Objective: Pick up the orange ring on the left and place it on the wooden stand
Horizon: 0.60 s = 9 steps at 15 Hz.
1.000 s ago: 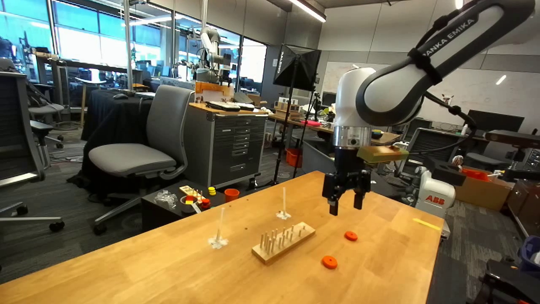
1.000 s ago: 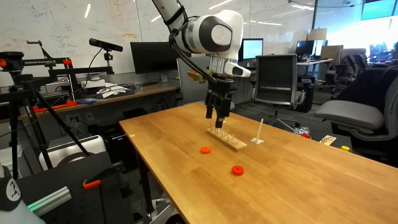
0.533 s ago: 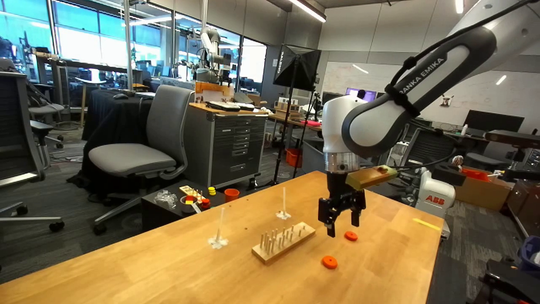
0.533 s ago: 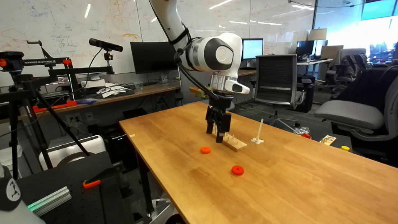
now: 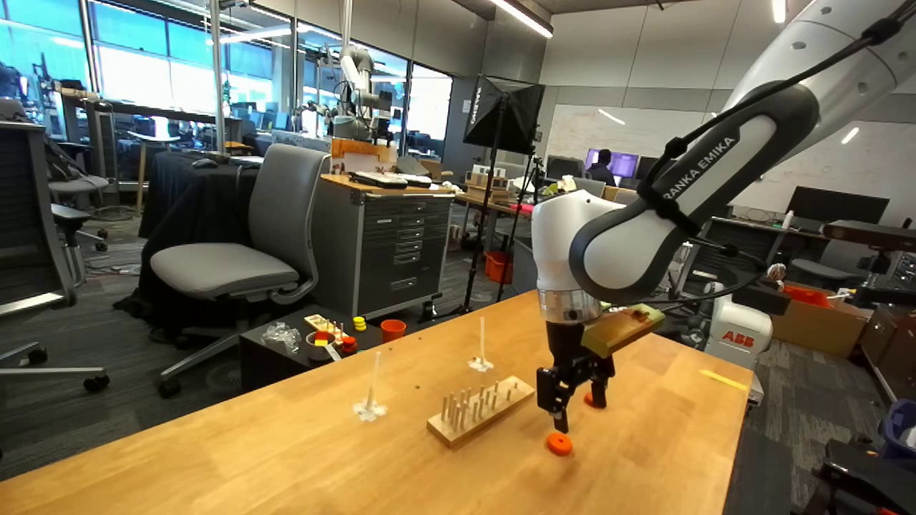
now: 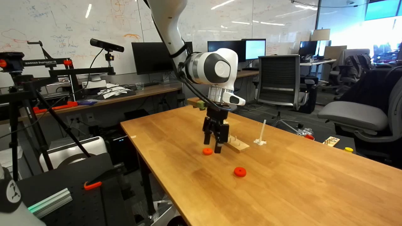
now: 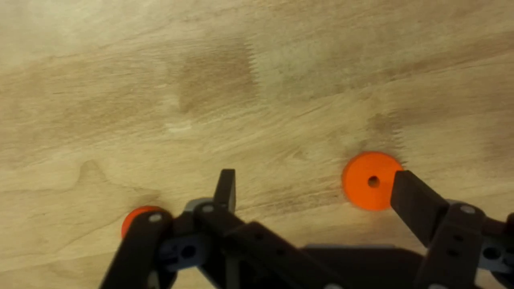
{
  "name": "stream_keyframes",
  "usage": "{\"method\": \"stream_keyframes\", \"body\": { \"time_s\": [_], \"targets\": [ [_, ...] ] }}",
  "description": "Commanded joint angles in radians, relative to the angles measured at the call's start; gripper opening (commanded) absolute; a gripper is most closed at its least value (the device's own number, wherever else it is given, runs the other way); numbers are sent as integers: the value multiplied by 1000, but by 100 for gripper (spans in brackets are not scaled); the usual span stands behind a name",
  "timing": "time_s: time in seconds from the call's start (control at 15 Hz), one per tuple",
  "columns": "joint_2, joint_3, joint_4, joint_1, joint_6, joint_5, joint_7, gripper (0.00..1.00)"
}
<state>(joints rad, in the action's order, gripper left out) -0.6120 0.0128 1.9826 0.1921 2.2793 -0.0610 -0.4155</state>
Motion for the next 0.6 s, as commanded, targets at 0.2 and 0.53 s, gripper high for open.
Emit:
{"method": "stream_keyframes", "body": {
  "time_s": [0.2,0.53],
  "targets": [
    [-15,-3,-10,7,45,-1,40,100],
    [-20,-20,1,-6,85,17,89,100]
  ]
}}
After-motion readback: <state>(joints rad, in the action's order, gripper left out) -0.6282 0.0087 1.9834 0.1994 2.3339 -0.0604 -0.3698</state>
